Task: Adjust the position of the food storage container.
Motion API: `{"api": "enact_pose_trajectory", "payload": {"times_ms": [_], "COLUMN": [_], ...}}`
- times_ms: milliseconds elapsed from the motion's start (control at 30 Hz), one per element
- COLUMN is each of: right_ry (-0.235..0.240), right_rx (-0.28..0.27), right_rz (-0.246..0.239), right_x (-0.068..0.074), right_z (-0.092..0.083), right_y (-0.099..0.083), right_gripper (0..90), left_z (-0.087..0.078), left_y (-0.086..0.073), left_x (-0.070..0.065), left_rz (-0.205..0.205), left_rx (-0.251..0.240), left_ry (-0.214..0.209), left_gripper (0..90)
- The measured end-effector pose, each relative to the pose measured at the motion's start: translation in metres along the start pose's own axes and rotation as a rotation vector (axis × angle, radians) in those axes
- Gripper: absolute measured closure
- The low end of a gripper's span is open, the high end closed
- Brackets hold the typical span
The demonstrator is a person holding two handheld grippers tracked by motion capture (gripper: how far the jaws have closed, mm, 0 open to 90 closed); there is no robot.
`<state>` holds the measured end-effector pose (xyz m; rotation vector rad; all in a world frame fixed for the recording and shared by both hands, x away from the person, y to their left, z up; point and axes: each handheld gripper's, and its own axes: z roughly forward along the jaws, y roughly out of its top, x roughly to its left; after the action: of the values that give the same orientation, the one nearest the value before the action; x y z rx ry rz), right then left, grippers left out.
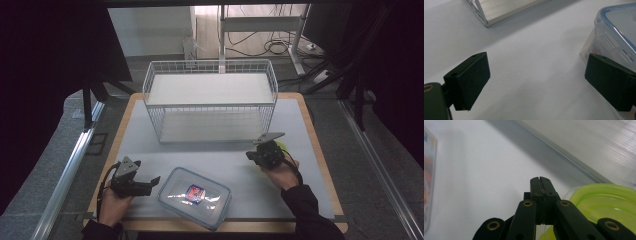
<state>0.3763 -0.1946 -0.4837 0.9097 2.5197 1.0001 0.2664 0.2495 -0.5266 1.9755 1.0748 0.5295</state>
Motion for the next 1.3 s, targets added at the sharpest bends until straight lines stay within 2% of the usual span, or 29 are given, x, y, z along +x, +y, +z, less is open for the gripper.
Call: {"api": "enact_pose_trajectory", "payload": {"times_ms": [200,433,500,633,800,967,1133,1167,1200,1300], "right_ry": [-0.036,-0.07,-0.09,-0.094,-0.088,-0.064,-0.023,-0.023,-0.012,-0.002], "right_rx": [-0.002,-0.011,-0.012,-0.015,-0.028,-0.044,-0.079,-0.079,-0.081,-0.082], "right_rz": [0.025,0.051,0.051,0.059,0.037,0.017,0.02,0.02,0.016,0.009], "right_x": [-0.011,-0.023,-0.024,-0.026,-0.017,-0.004,0.012,0.012,0.021,0.027], "right_z": [-0.007,-0.016,-0.018,-0.019,-0.024,-0.03,-0.038,-0.038,-0.04,-0.043], "right_y": [-0.008,-0.017,-0.019,-0.02,-0.019,-0.02,-0.025,-0.025,-0.028,-0.03], "right_gripper": [89.8,89.8,89.8,89.8,89.8,89.7,89.7,89.7,89.7,89.7], "left_z": [-0.001,-0.001,-0.001,-0.001,-0.002,-0.009,-0.015,-0.015,-0.016,-0.018], "left_y": [0.0,0.0,0.0,0.0,0.001,0.002,0.002,0.002,0.002,0.003], "left_x": [0.001,0.0,-0.001,0.0,0.0,-0.001,-0.002,-0.002,-0.003,-0.006], "left_rz": [-0.021,-0.01,-0.009,-0.022,-0.031,-0.015,-0.018,-0.018,-0.019,-0.015], "left_rx": [-0.01,0.004,0.003,-0.004,-0.002,0.006,0.016,0.016,0.023,0.037], "left_ry": [-0.004,-0.01,-0.009,-0.008,0.004,0.013,-0.022,-0.022,-0.041,-0.066], "left_gripper": [7.1,8.5,8.4,8.4,8.3,11.1,22.0,24.8,28.3,34.6]}}
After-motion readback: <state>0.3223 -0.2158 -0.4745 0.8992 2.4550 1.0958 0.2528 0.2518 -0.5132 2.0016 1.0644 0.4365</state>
